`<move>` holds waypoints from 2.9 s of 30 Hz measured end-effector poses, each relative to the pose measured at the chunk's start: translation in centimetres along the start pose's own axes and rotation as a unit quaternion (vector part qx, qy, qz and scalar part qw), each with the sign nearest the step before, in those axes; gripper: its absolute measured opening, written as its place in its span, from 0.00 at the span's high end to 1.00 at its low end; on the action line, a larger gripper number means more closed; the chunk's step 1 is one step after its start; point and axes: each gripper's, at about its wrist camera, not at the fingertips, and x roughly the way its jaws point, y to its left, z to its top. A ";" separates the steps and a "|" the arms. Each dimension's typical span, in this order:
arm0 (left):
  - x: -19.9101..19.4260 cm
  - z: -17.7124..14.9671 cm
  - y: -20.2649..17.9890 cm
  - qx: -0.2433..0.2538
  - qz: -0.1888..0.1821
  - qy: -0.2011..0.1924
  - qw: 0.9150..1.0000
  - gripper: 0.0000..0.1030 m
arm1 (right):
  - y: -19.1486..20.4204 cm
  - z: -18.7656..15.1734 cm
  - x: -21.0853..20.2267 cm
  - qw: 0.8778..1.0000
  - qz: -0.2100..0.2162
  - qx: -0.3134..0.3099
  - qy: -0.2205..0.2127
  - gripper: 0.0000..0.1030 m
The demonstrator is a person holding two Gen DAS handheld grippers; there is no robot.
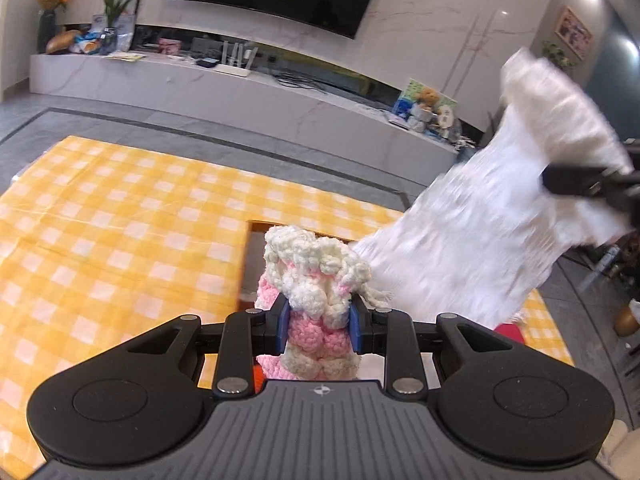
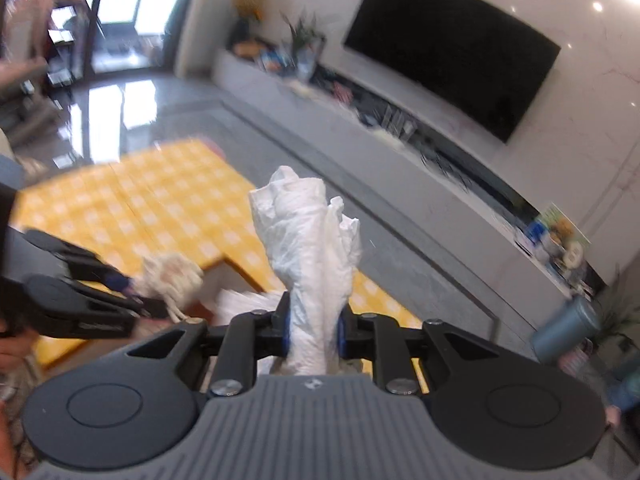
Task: Organize soft objects
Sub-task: 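Lower the white cloth into the box and open the right tool, then lower the pink pouch into the box and open the left tool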
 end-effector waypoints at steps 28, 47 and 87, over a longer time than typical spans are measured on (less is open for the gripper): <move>-0.4 -0.4 1.2 -0.004 0.011 0.013 1.000 0.69 | 8.9 -8.3 26.4 0.955 -0.013 0.036 0.293 0.80; -2.1 0.4 -0.1 0.021 0.017 -0.028 0.999 0.69 | 9.4 -7.7 17.1 0.990 -0.028 0.016 0.136 0.03; 14.0 -2.3 -9.2 0.053 0.039 0.132 0.989 0.69 | -6.7 -20.2 7.1 0.981 -0.073 0.176 -0.040 0.03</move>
